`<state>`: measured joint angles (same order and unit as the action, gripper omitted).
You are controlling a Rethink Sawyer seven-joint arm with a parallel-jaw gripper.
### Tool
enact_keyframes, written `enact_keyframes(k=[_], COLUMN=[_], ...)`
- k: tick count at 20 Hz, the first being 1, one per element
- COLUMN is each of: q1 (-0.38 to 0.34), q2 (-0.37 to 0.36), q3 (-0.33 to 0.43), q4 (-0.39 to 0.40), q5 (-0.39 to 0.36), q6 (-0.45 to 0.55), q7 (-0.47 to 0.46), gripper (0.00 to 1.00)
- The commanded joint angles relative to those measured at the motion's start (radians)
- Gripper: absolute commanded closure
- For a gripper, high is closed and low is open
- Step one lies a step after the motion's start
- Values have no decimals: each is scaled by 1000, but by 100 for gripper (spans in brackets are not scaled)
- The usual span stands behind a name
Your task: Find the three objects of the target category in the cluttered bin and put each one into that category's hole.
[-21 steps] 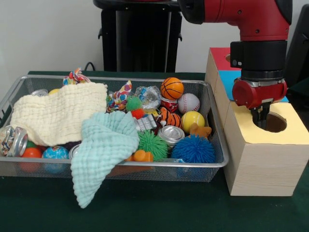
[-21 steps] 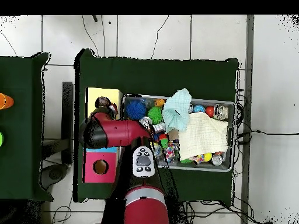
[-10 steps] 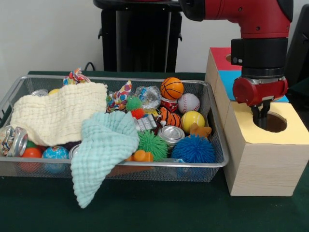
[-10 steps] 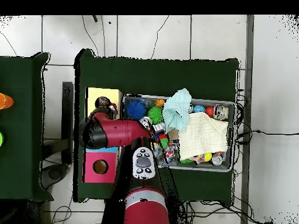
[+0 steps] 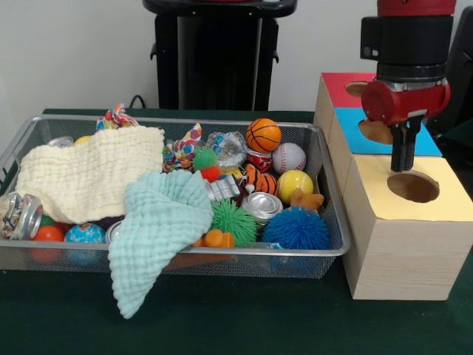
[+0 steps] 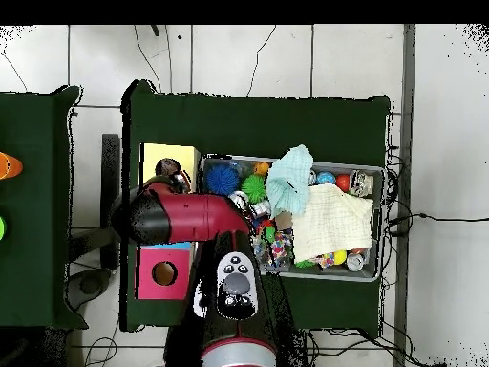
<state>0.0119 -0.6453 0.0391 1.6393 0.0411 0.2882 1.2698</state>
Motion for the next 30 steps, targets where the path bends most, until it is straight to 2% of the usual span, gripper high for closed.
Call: enact_keyframes(k=[1,12,16,22,27,30], q1=[-39,-63,-100,-207,-333,-391], q2=[-36,-35,-43,-117,-184,-189], q3=[43,60,70,113,168,207], q4=[45,49,62,125,158,150], q5=[44,39,4,-33,-108,-151], q6=[116,98,137,206,309,346], q7=[193,173,107,-6,-194,-250], gripper=[100,100,100,100,100,100])
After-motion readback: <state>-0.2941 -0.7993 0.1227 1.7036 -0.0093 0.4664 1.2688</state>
